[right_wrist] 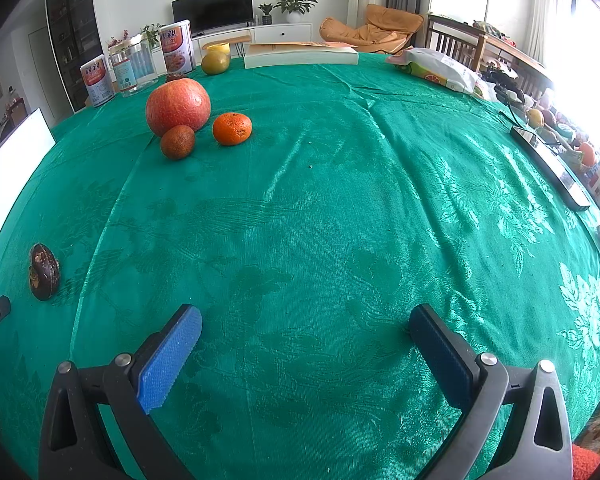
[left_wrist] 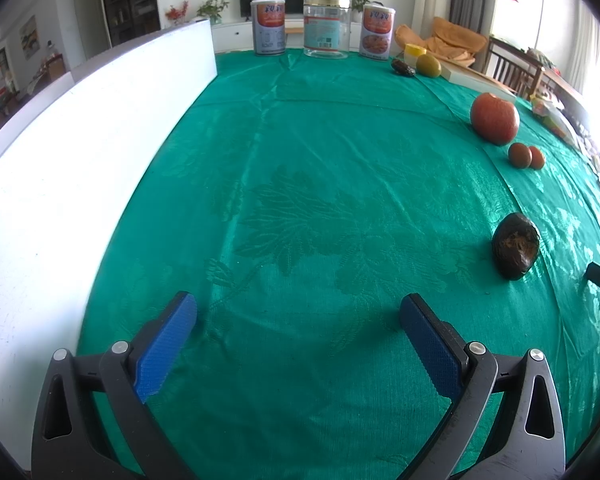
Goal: Organize fruits
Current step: 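Move the left gripper to the dark round fruit and close on it, then open the left gripper over the dark fruit while the right gripper grasps a tangerine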
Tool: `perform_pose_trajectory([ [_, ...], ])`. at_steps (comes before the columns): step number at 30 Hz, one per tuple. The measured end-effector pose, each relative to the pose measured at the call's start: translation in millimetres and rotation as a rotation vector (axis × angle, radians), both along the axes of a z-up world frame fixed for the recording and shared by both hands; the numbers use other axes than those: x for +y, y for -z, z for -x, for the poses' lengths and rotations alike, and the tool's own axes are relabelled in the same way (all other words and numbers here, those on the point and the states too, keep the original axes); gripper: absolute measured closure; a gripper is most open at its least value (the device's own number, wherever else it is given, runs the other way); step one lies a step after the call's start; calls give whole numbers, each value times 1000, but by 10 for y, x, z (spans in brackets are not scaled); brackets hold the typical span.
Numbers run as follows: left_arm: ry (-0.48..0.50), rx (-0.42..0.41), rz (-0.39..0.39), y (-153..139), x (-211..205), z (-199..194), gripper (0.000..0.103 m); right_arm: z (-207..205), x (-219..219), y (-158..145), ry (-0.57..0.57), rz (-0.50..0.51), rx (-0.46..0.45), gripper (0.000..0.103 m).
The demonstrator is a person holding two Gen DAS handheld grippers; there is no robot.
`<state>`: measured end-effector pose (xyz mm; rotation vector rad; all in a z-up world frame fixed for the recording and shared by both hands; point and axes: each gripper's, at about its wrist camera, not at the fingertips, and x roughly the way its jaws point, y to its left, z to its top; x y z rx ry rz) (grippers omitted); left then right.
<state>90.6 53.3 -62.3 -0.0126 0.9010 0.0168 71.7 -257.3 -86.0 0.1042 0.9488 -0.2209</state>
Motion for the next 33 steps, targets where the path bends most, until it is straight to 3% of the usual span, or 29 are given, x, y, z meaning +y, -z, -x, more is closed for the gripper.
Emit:
perform_pose_trajectory([
  [5,13,-4,11,-5,-4,12,1,-1,9,-2,-4,0,0,0],
  [11,238,-70,139,-211,-376,245,2,-18,18,-8,-16,0,1,0],
  [14,373,-27,96,-233,-837,144,3,-22,22,-9,-20,0,1,0],
  [16,402,-27,52,-200,-1080,43,3,-21,21,-9,-21,-1,1,0],
  [18,398,-24,33,-150,-1239,-64,8,-21,23,-9,-23,-1,1,0],
  [20,385,13,37,-87,-1316,-166,34,-21,25,-8,-25,-1,0,0],
  [21,372,-2,17,-89,-1330,-167,43,-21,25,-8,-25,-1,1,0],
  [22,372,-9,14,-88,-1330,-164,58,-21,29,-8,-26,-1,0,0],
  [25,351,-18,7,-112,-1230,-140,59,-25,29,-5,-29,0,1,0],
  [33,171,-48,9,-270,-450,-367,59,-24,25,-5,-30,0,1,0],
])
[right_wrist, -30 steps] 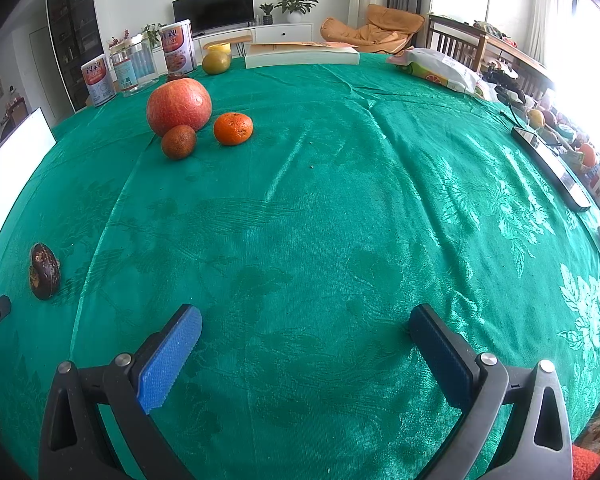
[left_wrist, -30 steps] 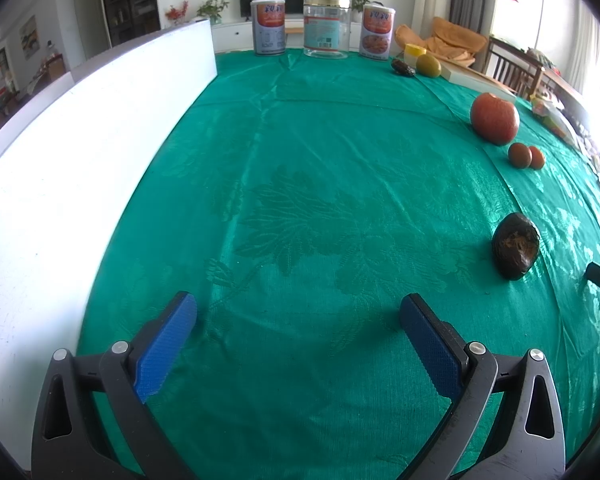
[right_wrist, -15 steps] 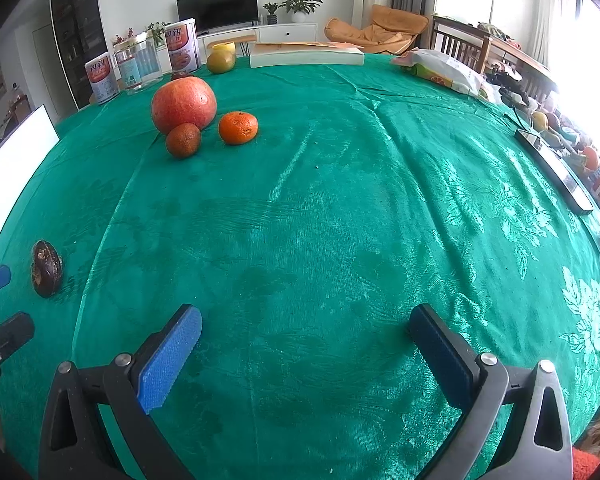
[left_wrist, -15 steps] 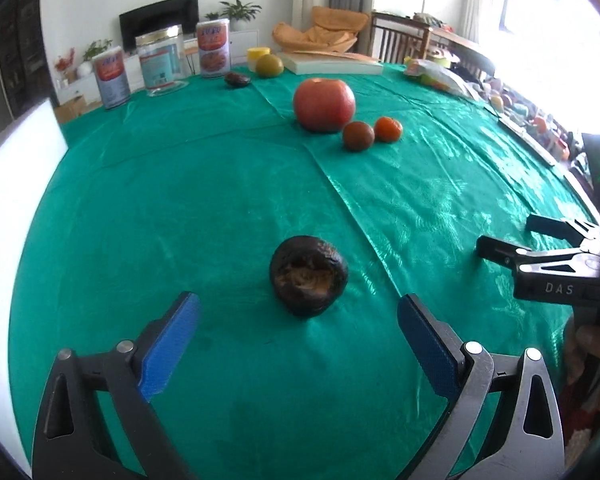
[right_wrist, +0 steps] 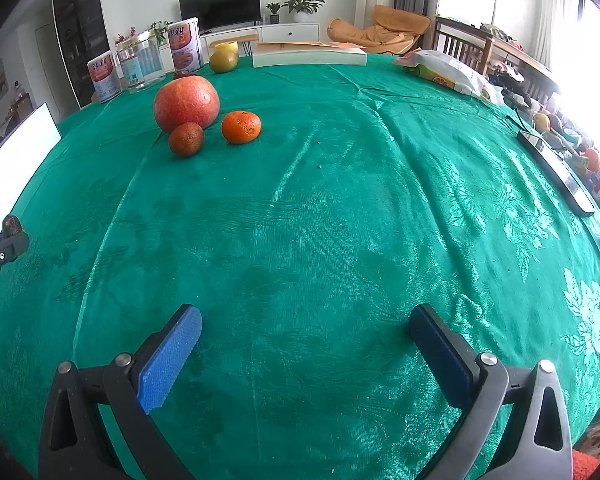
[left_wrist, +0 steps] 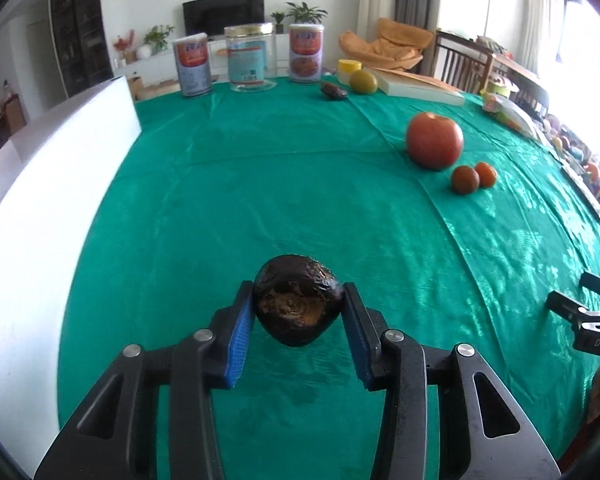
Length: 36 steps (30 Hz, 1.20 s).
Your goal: Organize fruits
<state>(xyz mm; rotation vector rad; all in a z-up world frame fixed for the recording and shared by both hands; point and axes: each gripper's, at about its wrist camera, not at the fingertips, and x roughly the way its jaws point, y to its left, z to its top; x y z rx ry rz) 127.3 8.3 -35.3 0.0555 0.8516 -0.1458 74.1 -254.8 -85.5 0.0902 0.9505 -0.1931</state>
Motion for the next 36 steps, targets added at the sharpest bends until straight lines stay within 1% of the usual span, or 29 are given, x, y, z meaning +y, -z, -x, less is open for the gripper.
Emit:
perform_pose_trajectory([
  [5,-19,27,-54,163,166,4,58,1,2,0,0,0,0,0],
  [6,-25,29,-54,191,183,11,53,1,0,0,0,0,0,0],
  [7,-36,17,-52,197,203,23,37,2,0,-1,0,0,0,0],
  [9,-55,27,-56,213,229,13,14,2,4,0,0,0,0,0],
  [11,-60,44,-53,235,245,-12,14,3,3,0,1,0,0,0],
  [13,-70,64,-28,258,290,-47,7,5,1,0,0,-1,1,0],
  [14,-78,69,-14,265,317,-59,6,6,3,2,0,-2,1,0],
  [16,-83,71,-20,270,321,-56,4,5,-11,-2,-7,-8,1,0],
  [17,-82,72,-21,271,324,-55,4,5,-27,-14,-6,-23,-2,0],
  [18,-83,74,-18,273,328,-58,3,-11,-70,-40,-6,-60,-11,0],
  [19,-83,75,-17,274,328,-60,3,-51,-123,-84,-10,-99,-33,1],
  [20,-83,75,-18,277,328,-59,3,-123,-174,-145,-11,-110,-59,2],
  [22,-84,76,-17,278,329,-62,2,-370,-245,-264,-34,-81,-87,7],
  [24,-84,76,-18,279,329,-62,2,-665,-278,-327,-103,-74,-101,16],
  [25,-84,76,-18,279,329,-62,2,-811,-283,-332,-140,-87,-96,26],
  [26,-84,76,-18,279,329,-62,2,-952,-279,-325,-180,-110,-85,31],
  [27,-84,76,-18,279,329,-62,2,-1076,-256,-306,-216,-118,-74,32],
  [29,-85,76,-19,279,326,-62,2,-1282,-168,-260,-276,-99,-50,38],
  [30,-86,76,-20,280,326,-64,2,-1355,-119,-229,-304,-92,-40,39],
  [33,-85,76,-19,280,327,-64,1,-1526,-2,-143,-349,-52,-12,50],
  [34,-85,76,-19,280,327,-64,1,-1560,18,-109,-356,-47,-1,57],
  [35,-85,76,-19,280,327,-64,1,-1593,32,-80,-364,-53,9,69],
  [36,-85,76,-19,280,327,-64,1,-1591,35,-75,-369,-53,1,70],
])
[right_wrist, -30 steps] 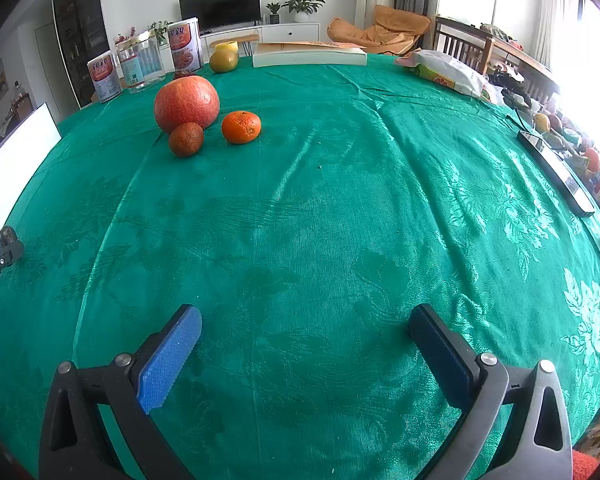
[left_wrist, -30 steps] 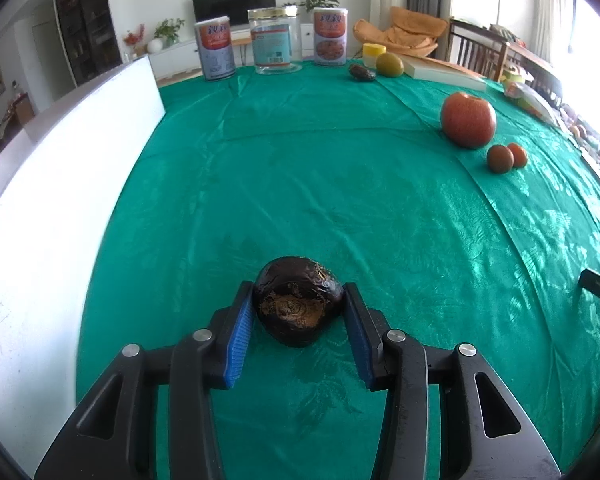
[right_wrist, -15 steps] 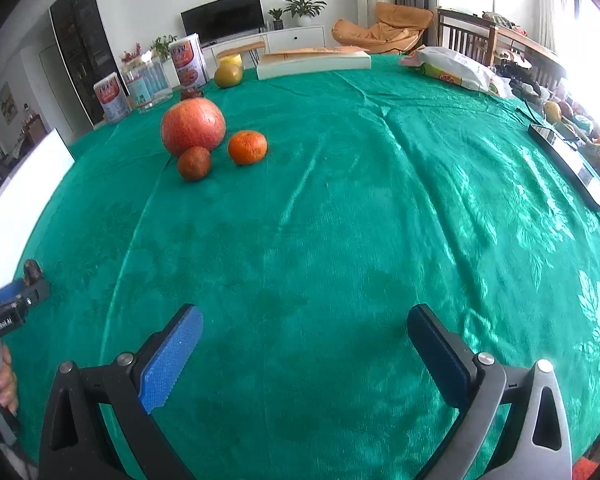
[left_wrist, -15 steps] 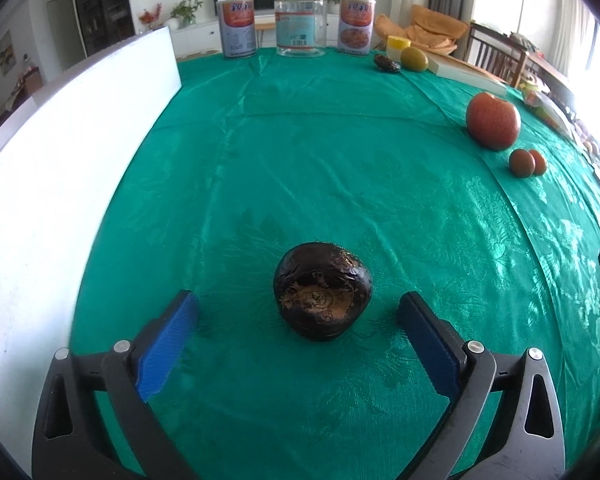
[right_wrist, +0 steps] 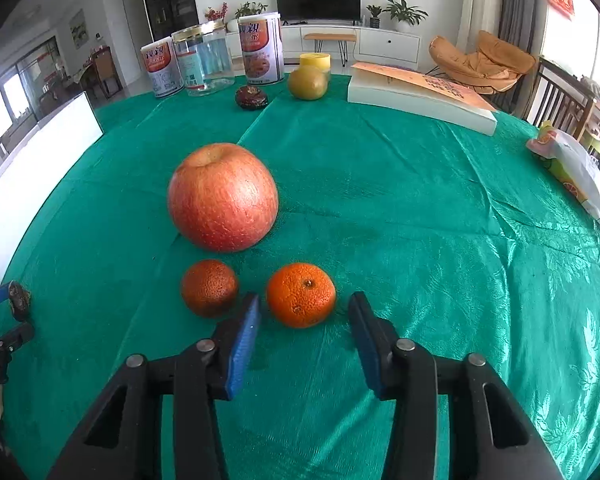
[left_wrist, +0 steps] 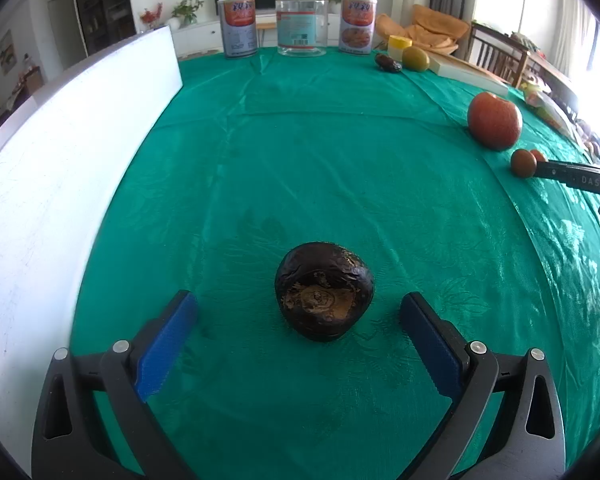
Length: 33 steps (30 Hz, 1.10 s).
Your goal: Organize fruits
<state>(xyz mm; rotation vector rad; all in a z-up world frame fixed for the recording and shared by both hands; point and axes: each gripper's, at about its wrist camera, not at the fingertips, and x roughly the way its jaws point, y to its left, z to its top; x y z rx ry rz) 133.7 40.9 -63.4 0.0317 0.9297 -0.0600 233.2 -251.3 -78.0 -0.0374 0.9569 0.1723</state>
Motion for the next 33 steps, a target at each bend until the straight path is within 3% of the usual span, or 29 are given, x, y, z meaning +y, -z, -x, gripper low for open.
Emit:
perform_pose_trajectory([
  [5,0,0,0,1,-1,1,1,220,-40,-75,56,-53,2,72],
  [8,0,0,0,1,0,1,1,644,54,-190,66,-107,31,72],
  [12,0,0,0,1,0,1,1,1198,383,-110,19,-146,76,71],
  [16,0,0,1,0,0,2,1,1432,648,4,11,-46,-17,69],
  [18,0,0,1,0,0,1,1,1423,671,13,18,-52,-32,62],
  [19,0,0,3,1,1,1,1,1411,678,23,19,-51,-34,53],
  [23,7,-5,50,-16,60,4,2,1450,721,57,9,-17,-62,41],
  [26,10,-15,94,-31,111,16,2,1468,781,59,-4,9,-59,36],
  [29,32,-14,72,-35,80,40,2,1435,776,57,-7,6,-58,35],
  [32,38,-20,0,-36,-1,61,14,1437,725,52,-7,-38,-58,34],
  [33,43,-29,2,-56,-17,66,27,1437,694,49,-5,-60,-59,34],
])
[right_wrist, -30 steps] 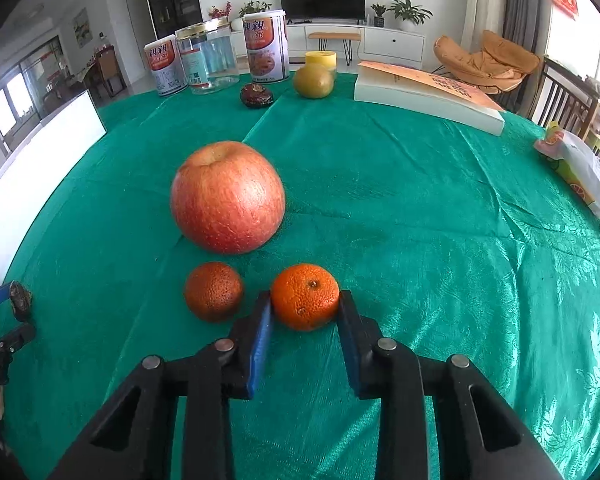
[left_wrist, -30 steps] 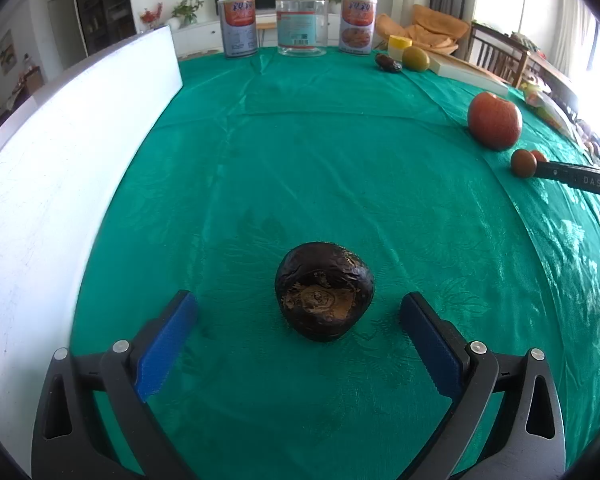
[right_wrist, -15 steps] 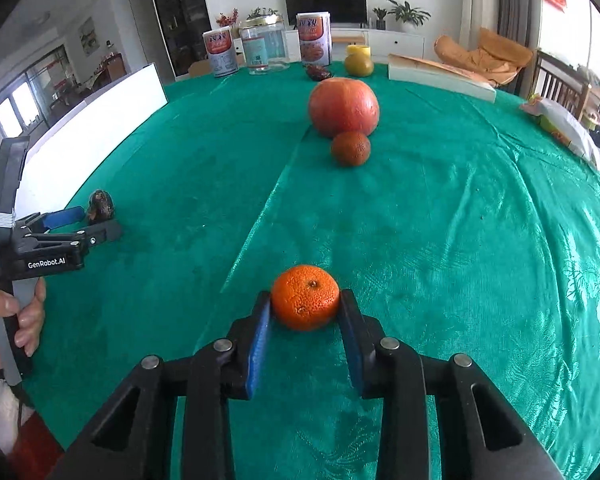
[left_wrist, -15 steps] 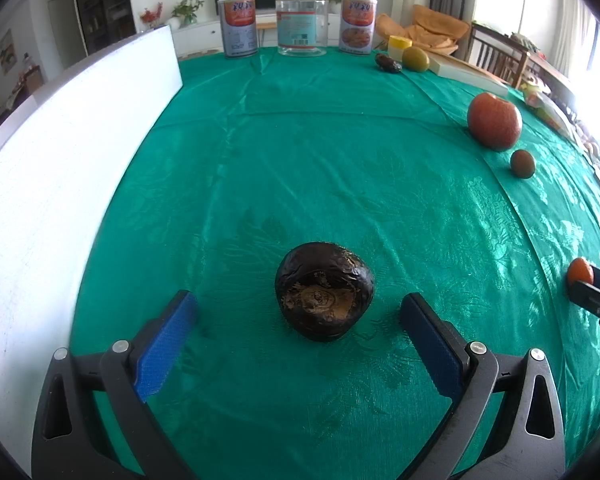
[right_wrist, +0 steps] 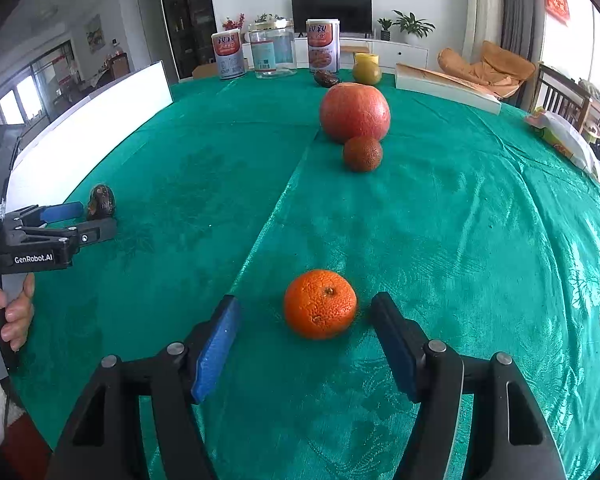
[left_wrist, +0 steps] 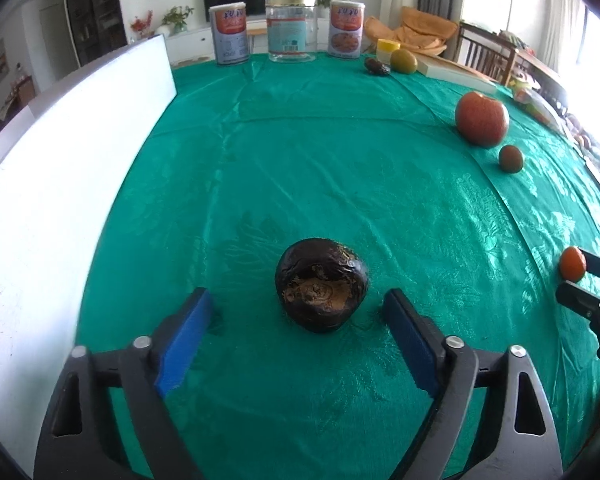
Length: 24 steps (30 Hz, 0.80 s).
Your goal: Organize fruits
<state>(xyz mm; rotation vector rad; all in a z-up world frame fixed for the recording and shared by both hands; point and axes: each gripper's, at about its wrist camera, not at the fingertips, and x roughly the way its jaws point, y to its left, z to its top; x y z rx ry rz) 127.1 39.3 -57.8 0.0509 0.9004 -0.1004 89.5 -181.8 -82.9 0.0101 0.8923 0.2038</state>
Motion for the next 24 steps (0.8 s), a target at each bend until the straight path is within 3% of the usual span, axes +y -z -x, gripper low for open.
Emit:
perform_pose_trajectory([
  [2,1,6,1,-31,-34,-28,44,6,-68,-4,4,-53,-3,35],
  [3,10,8,3,-41,-58,-45,58,15,-97,-7,8,-78,-6,35],
  [6,18,4,-27,-61,-129,-40,59,16,-133,-11,26,-101,-10,37],
  [9,28,9,6,-133,-136,55,59,-31,-137,-17,47,-111,-2,57],
  [10,28,14,25,-177,-126,96,59,-52,-140,-16,55,-107,9,72],
  [14,35,34,157,-540,17,306,60,-51,-69,-99,48,-163,64,71],
  [19,6,-13,313,-1265,586,579,59,-120,674,-518,-149,-315,109,71],
  [22,-82,-45,315,-1540,1161,667,59,-216,1384,-877,-315,-395,114,71],
  [24,-173,-45,278,-1565,1603,679,59,-266,1916,-1063,-430,-433,132,71],
])
